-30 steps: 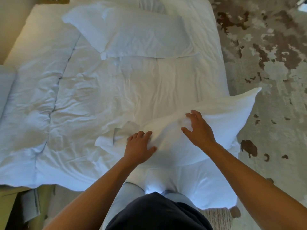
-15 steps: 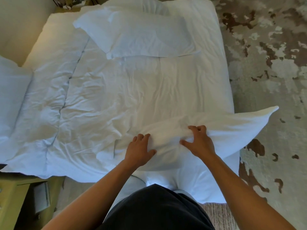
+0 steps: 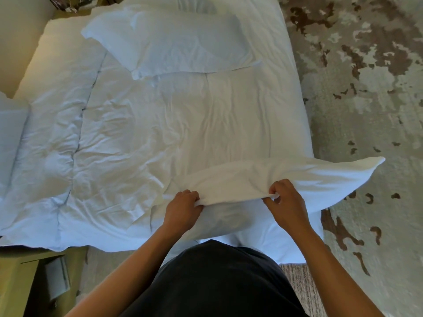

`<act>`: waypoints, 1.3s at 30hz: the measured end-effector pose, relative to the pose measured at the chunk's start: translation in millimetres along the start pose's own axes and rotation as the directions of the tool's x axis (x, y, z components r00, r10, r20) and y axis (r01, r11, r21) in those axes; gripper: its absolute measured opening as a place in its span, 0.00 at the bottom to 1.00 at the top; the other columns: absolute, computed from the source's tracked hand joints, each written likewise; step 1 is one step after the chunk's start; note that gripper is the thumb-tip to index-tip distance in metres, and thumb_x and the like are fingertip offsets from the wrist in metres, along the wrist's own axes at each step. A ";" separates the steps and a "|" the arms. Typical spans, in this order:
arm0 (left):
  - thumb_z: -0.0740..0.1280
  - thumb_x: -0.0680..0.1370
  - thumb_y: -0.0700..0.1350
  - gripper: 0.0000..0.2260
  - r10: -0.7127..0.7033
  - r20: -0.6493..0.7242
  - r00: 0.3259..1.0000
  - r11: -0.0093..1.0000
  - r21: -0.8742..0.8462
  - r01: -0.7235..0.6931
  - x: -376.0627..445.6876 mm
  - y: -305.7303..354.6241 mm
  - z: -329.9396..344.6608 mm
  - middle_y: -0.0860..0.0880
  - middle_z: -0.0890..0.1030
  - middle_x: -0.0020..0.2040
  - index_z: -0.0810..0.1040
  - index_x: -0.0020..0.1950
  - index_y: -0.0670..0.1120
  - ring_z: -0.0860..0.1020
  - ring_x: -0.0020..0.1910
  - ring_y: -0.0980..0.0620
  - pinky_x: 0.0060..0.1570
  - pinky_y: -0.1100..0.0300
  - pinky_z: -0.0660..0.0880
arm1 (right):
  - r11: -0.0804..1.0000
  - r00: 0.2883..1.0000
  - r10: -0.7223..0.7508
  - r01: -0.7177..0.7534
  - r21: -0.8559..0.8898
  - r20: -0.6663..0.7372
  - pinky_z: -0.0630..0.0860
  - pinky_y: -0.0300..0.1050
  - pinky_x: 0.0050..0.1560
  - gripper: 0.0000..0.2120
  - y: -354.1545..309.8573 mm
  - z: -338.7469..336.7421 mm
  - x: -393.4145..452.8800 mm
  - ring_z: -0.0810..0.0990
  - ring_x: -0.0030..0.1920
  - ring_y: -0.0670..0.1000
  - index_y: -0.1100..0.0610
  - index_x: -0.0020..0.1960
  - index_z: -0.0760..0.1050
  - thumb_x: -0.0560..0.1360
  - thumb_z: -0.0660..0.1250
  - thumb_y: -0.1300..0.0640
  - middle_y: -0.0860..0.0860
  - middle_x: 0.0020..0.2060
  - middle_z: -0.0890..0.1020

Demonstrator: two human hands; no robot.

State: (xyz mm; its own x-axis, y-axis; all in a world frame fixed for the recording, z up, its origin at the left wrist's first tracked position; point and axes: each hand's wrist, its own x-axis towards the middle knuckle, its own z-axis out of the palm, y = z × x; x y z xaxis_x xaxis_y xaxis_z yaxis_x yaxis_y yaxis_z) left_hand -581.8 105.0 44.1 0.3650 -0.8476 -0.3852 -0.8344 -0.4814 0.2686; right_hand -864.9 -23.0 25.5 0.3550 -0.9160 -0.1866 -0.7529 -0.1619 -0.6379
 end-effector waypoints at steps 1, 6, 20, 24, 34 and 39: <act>0.66 0.80 0.52 0.08 0.008 -0.022 1.000 1.000 -0.018 -0.008 -1.7 -1.1 -2.0 0.50 0.80 0.45 0.81 0.50 0.49 0.80 0.46 0.48 0.44 0.52 0.80 | 1.000 1.000 -0.006 0.006 0.012 -0.007 0.68 0.35 0.36 0.13 -0.2 -1.1 -1.5 0.78 0.37 0.44 0.48 0.44 0.70 0.78 0.73 0.47 0.43 0.45 0.74; 0.63 0.83 0.48 0.09 -0.019 -0.108 0.994 0.997 -0.081 0.011 -10.7 -3.3 -8.6 0.51 0.80 0.45 0.82 0.52 0.49 0.81 0.42 0.48 0.45 0.52 0.81 | 0.996 1.000 0.013 -0.011 0.084 -0.028 0.74 0.41 0.40 0.11 -10.2 -3.6 -3.0 0.79 0.41 0.42 0.47 0.45 0.69 0.80 0.71 0.49 0.40 0.41 0.78; 0.64 0.83 0.49 0.07 -0.064 -0.241 0.969 0.976 -0.218 0.011 -13.0 5.0 -33.0 0.53 0.76 0.45 0.80 0.51 0.51 0.77 0.39 0.51 0.39 0.58 0.70 | 0.922 0.949 -0.314 0.305 -0.239 -0.002 0.70 0.58 0.75 0.09 -21.0 -40.3 37.2 0.82 0.46 0.60 0.56 0.47 0.73 0.84 0.64 0.53 0.47 0.39 0.76; 0.61 0.84 0.51 0.07 -0.057 -0.117 0.992 0.977 -0.209 0.031 -3.5 5.0 -30.3 0.51 0.77 0.49 0.76 0.55 0.50 0.79 0.45 0.46 0.43 0.55 0.73 | 0.969 0.970 -0.217 0.227 -0.098 0.108 0.78 0.51 0.38 0.13 -26.1 -41.9 47.6 0.80 0.36 0.56 0.54 0.46 0.67 0.86 0.60 0.47 0.47 0.34 0.75; 0.60 0.84 0.47 0.15 -0.142 -0.076 0.987 0.973 -0.194 0.125 -2.9 -3.1 -30.8 0.48 0.80 0.38 0.78 0.41 0.44 0.80 0.40 0.43 0.39 0.54 0.75 | 0.975 0.987 -0.141 0.151 -0.165 0.074 0.70 0.36 0.36 0.14 -29.0 -28.0 43.7 0.79 0.35 0.49 0.48 0.41 0.75 0.84 0.65 0.45 0.44 0.34 0.79; 0.60 0.84 0.48 0.16 -0.134 -0.139 0.981 0.965 -0.243 0.098 -22.8 -18.2 -36.1 0.52 0.78 0.33 0.78 0.39 0.47 0.77 0.34 0.50 0.34 0.58 0.71 | 0.996 0.997 -0.062 0.065 -0.062 0.054 0.80 0.46 0.40 0.16 -50.8 -22.0 30.2 0.83 0.37 0.47 0.52 0.43 0.79 0.84 0.63 0.45 0.46 0.35 0.83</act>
State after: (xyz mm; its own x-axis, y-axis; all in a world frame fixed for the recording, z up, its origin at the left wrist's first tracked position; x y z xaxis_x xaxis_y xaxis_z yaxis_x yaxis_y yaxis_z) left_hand -560.0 125.0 79.9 0.5276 -0.7980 -0.2914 -0.6693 -0.6017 0.4359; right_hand -828.1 -50.5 68.7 0.4304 -0.8831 -0.1869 -0.7611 -0.2437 -0.6011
